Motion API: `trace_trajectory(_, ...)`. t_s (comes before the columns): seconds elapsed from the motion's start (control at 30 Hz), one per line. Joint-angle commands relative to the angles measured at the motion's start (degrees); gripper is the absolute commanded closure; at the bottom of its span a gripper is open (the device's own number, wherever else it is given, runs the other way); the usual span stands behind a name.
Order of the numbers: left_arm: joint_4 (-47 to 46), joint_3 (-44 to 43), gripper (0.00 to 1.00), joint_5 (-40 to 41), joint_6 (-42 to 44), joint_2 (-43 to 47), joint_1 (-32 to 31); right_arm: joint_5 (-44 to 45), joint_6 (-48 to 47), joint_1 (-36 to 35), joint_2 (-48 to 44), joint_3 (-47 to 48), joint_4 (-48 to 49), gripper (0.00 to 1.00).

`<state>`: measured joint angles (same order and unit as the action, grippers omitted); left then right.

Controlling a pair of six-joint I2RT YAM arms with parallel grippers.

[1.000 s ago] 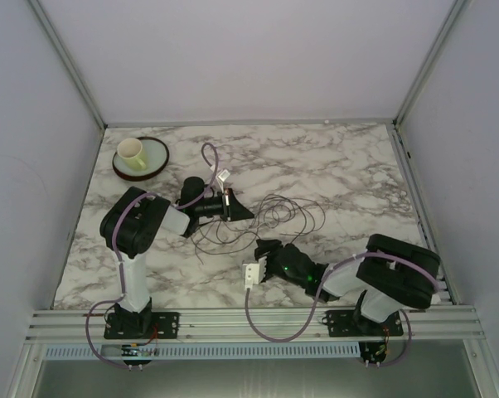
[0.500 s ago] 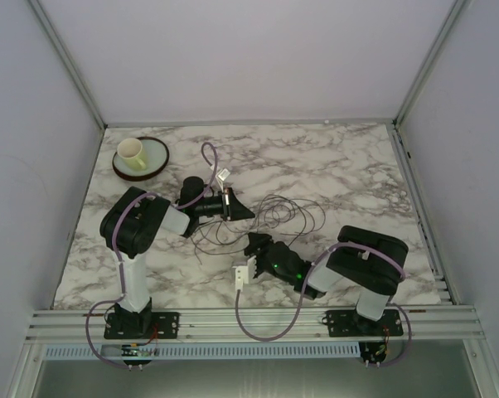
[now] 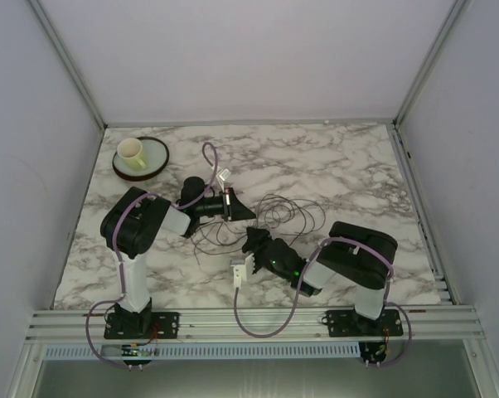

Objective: Zip-tie the wires
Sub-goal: Tie the cable at the center of the board.

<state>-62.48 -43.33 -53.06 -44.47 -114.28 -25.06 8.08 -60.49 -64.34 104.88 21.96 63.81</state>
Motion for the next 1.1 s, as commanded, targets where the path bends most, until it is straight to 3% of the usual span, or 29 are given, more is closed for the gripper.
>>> trace_trajectory(0.0, -3.24, -1.44, 1.0, -2.08, -1.14, 0.61, -0.34, -0.7, -1.95, 1.19, 2.15, 0.45, -1.79, 0.44)
trace_trajectory(0.37, -1.06, -2.97, 1.0, -2.67, -1.85, 0.57, -0.59, -1.46, -2.85, 3.18, 2.78, 1.29, -2.22, 0.42)
trace_trajectory(0.73, -2.21, -3.35, 1.0, -2.89, -3.12, -1.71, -0.96, -2.89, -0.79, -0.29, 5.48, 1.41, 4.14, 0.36)
trace_trajectory(1.07, -3.53, -3.78, 1.0, -2.81, -4.82, -2.44, -0.96, -4.55, 7.23, -3.16, -4.27, -1.29, -3.88, 0.34)
